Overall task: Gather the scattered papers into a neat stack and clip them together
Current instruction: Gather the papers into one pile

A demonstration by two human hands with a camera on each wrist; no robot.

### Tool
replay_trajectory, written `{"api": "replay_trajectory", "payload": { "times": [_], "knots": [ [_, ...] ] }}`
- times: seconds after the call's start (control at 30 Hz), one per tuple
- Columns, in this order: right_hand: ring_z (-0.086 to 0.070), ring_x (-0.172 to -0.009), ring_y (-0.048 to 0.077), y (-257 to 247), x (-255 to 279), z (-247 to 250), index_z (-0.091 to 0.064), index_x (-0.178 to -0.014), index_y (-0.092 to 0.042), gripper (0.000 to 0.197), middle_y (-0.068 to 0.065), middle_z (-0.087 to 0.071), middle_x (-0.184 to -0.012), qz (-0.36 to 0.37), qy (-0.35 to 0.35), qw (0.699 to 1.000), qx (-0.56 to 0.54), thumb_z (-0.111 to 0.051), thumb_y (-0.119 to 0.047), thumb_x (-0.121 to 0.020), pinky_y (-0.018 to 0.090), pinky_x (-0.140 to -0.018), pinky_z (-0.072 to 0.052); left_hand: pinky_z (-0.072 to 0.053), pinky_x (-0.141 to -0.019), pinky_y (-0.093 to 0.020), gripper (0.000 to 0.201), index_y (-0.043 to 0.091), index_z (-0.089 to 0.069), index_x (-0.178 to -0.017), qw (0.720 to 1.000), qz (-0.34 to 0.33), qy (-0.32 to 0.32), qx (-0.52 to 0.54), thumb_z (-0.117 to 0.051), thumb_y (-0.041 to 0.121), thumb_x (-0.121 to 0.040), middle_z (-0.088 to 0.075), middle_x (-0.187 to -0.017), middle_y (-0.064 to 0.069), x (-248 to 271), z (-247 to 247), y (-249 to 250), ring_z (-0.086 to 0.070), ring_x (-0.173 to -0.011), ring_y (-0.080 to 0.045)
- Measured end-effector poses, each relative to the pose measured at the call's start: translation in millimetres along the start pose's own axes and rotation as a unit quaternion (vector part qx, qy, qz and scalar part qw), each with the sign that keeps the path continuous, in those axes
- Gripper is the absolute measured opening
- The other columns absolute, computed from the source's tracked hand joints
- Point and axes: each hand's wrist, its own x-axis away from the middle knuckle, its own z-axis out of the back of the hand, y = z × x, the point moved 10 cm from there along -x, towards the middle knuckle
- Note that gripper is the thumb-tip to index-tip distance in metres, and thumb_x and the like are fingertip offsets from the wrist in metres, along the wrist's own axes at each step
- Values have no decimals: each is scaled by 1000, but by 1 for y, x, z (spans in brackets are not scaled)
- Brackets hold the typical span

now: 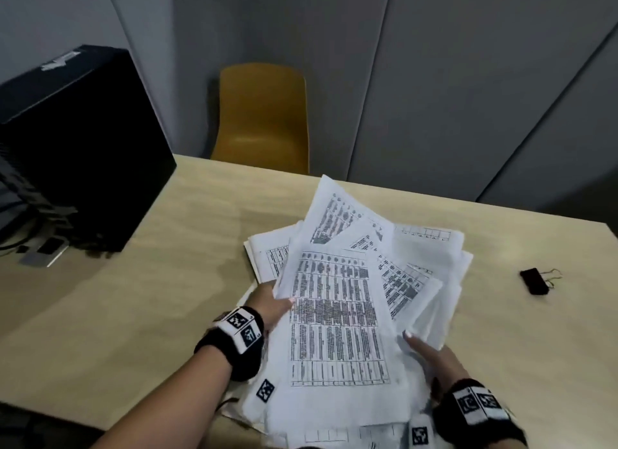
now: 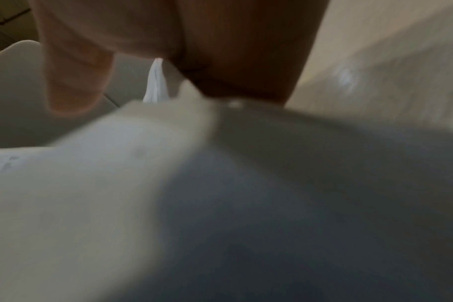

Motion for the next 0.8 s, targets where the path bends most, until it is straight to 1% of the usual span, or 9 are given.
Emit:
{"api": "replay_trajectory", "payload": {
  "times": [0.1, 0.17, 0.27, 0.33, 0.37, 0.47, 0.57, 0.7, 0.8],
  "knots": [
    [-71, -71, 34, -8, 2, 7, -64, -102, 0, 65, 16, -75, -78, 37, 18, 998, 50, -86, -19, -44, 45, -64, -57, -39, -96, -29, 61, 8, -33, -140, 996, -11, -53, -68, -56, 32, -89, -47, -140, -13, 6, -27, 11, -51, -117, -26],
    [-70, -68, 30, -11, 2, 12, -62, -103, 7, 54, 14, -73, -73, 58, 36, 996, 52, -80, -5, -54, 37, -64, -54, -36, -101, -28, 63, 10, -32, -141, 996, -28, -56, -70, -57, 36, -88, -44, -143, -10, 4, -33, 11, -47, -126, -25],
    [-70, -65, 35, -2, 0, 21, -59, -105, 6, 38, 19, -72, -74, 35, 61, 997, 22, -71, 2, -69, 40, -62, -55, -47, -97, -38, 43, 16, -52, -123, 992, -34, 100, 73, -62, 33, -84, -62, -121, -8, -10, 10, -5, -59, -109, -28],
    [-69, -71, 44, 6, -3, 26, -53, -111, 6, 44, 29, -70, -88, 11, 72, 997, -14, -71, 1, -71, 56, -68, -55, -42, -100, -41, 47, 20, -49, -124, 975, 17, 219, 18, -62, 35, -81, -58, -125, -12, -17, 47, -28, -53, -115, -34],
    [-68, -74, 46, 9, -3, 27, -53, -113, 6, 47, 31, -69, -92, 3, 74, 997, -22, -72, -1, -70, 62, -72, -53, -37, -103, -41, 56, 22, -43, -130, 972, 55, 225, -45, -63, 35, -79, -50, -133, -13, -21, 56, -41, -45, -121, -36],
    [-68, -78, 47, 8, -1, 28, -57, -106, 6, 36, 30, -70, -91, -9, 71, 997, -36, -69, -1, -73, 66, -78, -49, -31, -107, -40, 79, 22, -27, -140, 965, 65, 151, -206, -69, 31, -73, -29, -140, -15, -30, 46, -47, -32, -126, -37],
    [-66, -84, 49, 9, -1, 25, -59, -105, 7, 33, 32, -69, -94, -19, 58, 997, -55, -66, 1, -74, 69, -80, -47, -40, -101, -37, 82, 20, -26, -140, 974, 22, 101, -203, -72, 20, -73, -32, -134, -14, -31, 25, -38, -45, -120, -36],
    [-67, -80, 49, 7, 4, 22, -59, -104, 8, 30, 33, -68, -95, -11, 56, 996, -72, -64, 4, -74, 69, -78, -48, -48, -84, -30, 57, 16, -45, -124, 989, 20, 62, -135, -65, 12, -70, -63, -114, -12, -30, 20, -40, -61, -102, -31],
    [-68, -70, 46, 2, 4, 22, -60, -101, 7, 25, 33, -68, -92, 4, 56, 996, -71, -60, 8, -76, 61, -74, -52, -53, -81, -39, 25, 9, -60, -101, 999, 31, -32, 20, -56, 3, -76, -67, -93, -10, -20, 0, -49, -64, -80, -25]
  ]
}}
